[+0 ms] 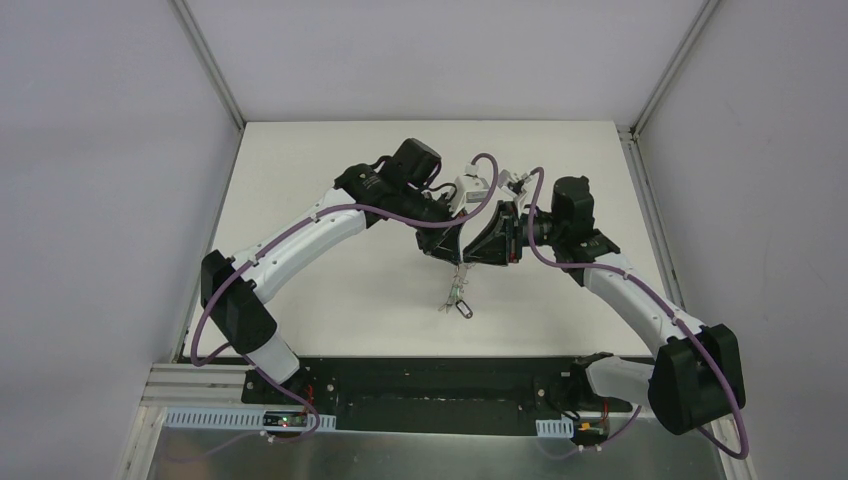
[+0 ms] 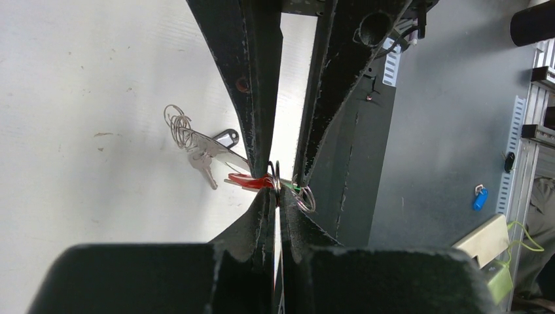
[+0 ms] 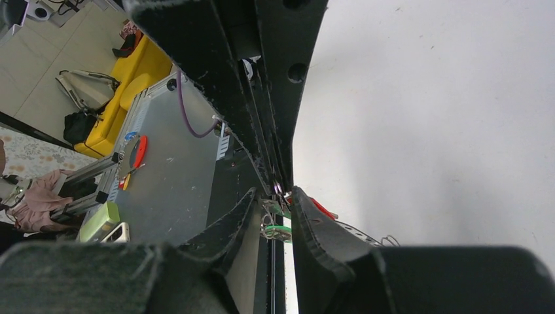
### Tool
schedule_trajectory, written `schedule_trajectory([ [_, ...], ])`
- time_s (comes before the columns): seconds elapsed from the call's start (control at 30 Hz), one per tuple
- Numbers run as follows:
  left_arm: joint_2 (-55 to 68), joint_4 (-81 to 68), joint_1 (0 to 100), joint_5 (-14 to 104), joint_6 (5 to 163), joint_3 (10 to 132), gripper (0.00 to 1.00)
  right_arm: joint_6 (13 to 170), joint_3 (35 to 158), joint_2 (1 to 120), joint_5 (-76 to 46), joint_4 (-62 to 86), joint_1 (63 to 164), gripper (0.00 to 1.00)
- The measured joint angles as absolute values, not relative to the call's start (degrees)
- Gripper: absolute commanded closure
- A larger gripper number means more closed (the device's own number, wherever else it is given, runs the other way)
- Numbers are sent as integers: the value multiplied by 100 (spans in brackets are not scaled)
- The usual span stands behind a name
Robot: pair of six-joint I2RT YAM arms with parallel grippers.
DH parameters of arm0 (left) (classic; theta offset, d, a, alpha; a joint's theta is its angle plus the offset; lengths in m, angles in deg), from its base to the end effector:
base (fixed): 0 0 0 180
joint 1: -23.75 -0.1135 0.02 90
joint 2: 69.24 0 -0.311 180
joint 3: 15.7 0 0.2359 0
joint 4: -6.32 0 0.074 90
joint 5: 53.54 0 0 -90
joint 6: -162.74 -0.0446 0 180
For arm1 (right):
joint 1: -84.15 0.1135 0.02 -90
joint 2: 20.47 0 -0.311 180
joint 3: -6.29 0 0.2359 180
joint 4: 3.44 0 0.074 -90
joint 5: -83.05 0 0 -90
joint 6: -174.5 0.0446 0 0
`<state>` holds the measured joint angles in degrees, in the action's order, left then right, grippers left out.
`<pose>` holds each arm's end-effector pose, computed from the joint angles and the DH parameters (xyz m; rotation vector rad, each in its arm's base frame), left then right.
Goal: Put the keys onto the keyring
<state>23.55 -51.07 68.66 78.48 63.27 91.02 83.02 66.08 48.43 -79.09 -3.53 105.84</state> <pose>0.2210 -0.2625 0.4072 1.4092 1.8996 -1.1592 0.1958 0.1235 0.3526 -1.2379 1.3061 1.3247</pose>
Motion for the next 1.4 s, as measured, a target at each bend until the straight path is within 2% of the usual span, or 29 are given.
schedule_trajectory([
  [0.43, 2375, -5109, 6866, 7956, 6335, 9102, 100, 8363, 6608, 4854, -7922, -430, 10613, 90],
  [0.57, 2375, -5107, 6864, 7953, 6335, 9102, 100, 8501, 6608, 4861, -7924, -521, 10615, 100],
  [0.7, 2375, -5094, 6831, 7964, 6337, 9102, 100, 8669, 6608, 4863, -7918, -615, 10617, 100],
  [0.87, 2375, -5081, 6800, 7969, 6337, 9139, 85, 9017, 6604, 4892, -7894, -876, 10615, 100],
  [1.03, 2340, -5061, 6711, 7962, 6348, 9249, 74, 9854, 6575, 4970, -7859, -1745, 10602, 100],
  [1.23, 2119, -5007, 6636, 7942, 6230, 9227, 66, 10986, 6569, 5147, -7815, -3066, 10576, 100],
  [1.4, 1653, -4672, 6562, 7925, 6025, 8956, 65, 11613, 6547, 5263, -7789, -3756, 10530, 100],
])
